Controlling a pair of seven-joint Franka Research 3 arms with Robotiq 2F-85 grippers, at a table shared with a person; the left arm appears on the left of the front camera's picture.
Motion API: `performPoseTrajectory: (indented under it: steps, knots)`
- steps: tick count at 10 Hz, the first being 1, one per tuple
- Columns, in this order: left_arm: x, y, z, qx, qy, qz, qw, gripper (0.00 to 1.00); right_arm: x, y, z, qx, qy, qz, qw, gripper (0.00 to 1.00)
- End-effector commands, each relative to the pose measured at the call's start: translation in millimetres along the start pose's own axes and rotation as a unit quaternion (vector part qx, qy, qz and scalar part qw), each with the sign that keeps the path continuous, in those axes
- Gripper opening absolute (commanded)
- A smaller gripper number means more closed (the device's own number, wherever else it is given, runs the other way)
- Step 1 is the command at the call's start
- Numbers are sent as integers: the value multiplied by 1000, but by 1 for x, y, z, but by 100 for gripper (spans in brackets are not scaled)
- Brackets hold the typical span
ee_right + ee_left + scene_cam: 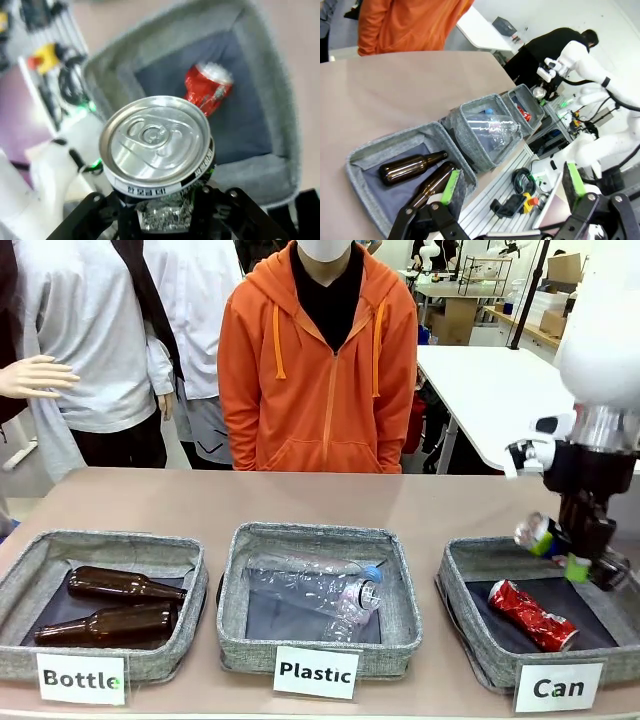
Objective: Sort the can waste into the basket.
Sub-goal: Pick up the can waste from the table and place it in the right Fabric basket.
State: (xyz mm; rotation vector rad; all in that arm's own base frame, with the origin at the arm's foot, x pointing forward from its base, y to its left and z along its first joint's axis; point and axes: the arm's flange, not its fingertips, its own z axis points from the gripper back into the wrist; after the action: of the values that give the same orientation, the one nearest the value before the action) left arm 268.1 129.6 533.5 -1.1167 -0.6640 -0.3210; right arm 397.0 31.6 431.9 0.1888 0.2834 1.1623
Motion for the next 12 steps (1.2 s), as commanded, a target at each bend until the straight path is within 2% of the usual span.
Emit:
performPoseTrajectory:
  steps: [1, 3, 4, 8, 9, 10, 11, 12]
  knots:
    - [0, -1, 2, -7, -2, -4, 1000, 100, 3, 0, 3, -2, 38, 32, 999, 0]
    - [0, -1, 2, -7, -2, -4, 1000, 100, 5, -1, 1, -1, 49, 40, 998, 0]
    - [0, -1, 2, -7, -2, -4, 1000, 100, 6, -2, 1, 2, 47, 42, 998, 99]
    - [0, -1, 2, -7, -2, -4, 1000, 100, 9, 0, -3, -5, 36, 43, 998, 100]
    - [0, -1, 2, -7, -2, -4, 1000, 100, 6, -1, 0, -1, 12, 42, 999, 100]
    - [0, -1, 2, -7, -2, -4, 1000, 100, -1, -5, 3, 9, -38, 41, 998, 100]
    - [0, -1, 2, -7, -2, -4, 1000, 100, -6, -12, 12, -2, -190, -6, 982, 100]
    - [0, -1, 2, -7, -2, -4, 1000, 100, -13, -19, 24, -18, -384, -89, 919, 100]
